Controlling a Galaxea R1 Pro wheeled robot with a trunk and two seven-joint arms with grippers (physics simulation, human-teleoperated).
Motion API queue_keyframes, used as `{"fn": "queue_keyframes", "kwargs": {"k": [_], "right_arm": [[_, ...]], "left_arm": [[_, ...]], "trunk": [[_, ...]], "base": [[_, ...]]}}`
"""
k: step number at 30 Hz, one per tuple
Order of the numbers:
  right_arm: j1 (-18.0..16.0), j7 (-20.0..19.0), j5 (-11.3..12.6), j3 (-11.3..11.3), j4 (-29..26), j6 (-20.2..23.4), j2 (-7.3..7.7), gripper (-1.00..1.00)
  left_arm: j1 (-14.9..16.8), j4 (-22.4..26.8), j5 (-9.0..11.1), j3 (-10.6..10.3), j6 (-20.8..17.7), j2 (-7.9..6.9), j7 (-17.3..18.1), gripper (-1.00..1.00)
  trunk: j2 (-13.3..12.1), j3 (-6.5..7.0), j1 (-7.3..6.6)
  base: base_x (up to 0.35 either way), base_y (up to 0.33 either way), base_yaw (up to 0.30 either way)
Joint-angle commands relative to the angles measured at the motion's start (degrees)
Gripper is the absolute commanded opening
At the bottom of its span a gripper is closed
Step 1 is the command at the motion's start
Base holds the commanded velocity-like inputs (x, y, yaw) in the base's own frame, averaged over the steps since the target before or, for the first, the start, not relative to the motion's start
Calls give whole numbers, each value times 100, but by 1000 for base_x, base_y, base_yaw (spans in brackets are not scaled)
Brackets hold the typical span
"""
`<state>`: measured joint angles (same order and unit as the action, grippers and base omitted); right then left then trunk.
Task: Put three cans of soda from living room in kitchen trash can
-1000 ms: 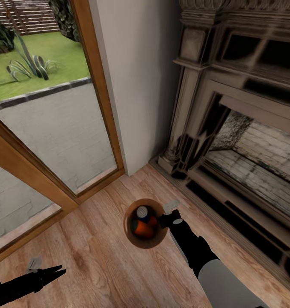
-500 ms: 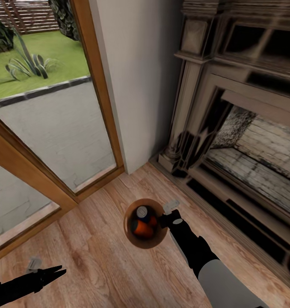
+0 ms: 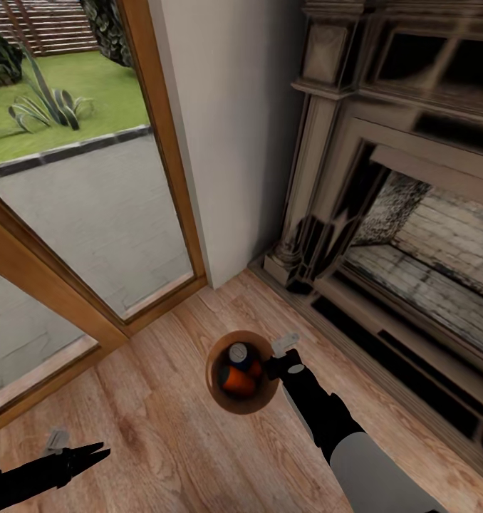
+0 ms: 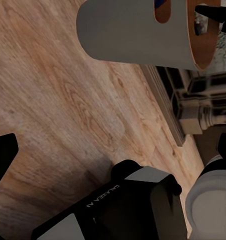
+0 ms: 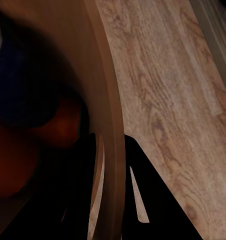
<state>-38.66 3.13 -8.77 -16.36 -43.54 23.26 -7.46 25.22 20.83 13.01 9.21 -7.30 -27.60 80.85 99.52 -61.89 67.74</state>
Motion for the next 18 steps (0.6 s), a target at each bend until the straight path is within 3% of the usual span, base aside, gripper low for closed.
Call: {"fn": "queue_keyframes", "kwargs": {"k": [1, 10, 18], "right_arm": [[-2, -32, 34, 1, -5, -3, -1, -100], [-2, -32, 34, 1, -5, -1, -1, -100], [-2, -32, 34, 1, -2, -1, -1, -100]], "left_arm": [[0, 0, 0, 4, -3, 0, 82, 100], [0, 0, -3, 16, -8, 0, 334, 100], [0, 0, -9, 23, -9, -5, 327, 100]], "trunk": [[0, 0, 0], [321, -143, 175], [321, -143, 175]], "base": [[0, 0, 0], [0, 0, 0], [0, 0, 0]]}}
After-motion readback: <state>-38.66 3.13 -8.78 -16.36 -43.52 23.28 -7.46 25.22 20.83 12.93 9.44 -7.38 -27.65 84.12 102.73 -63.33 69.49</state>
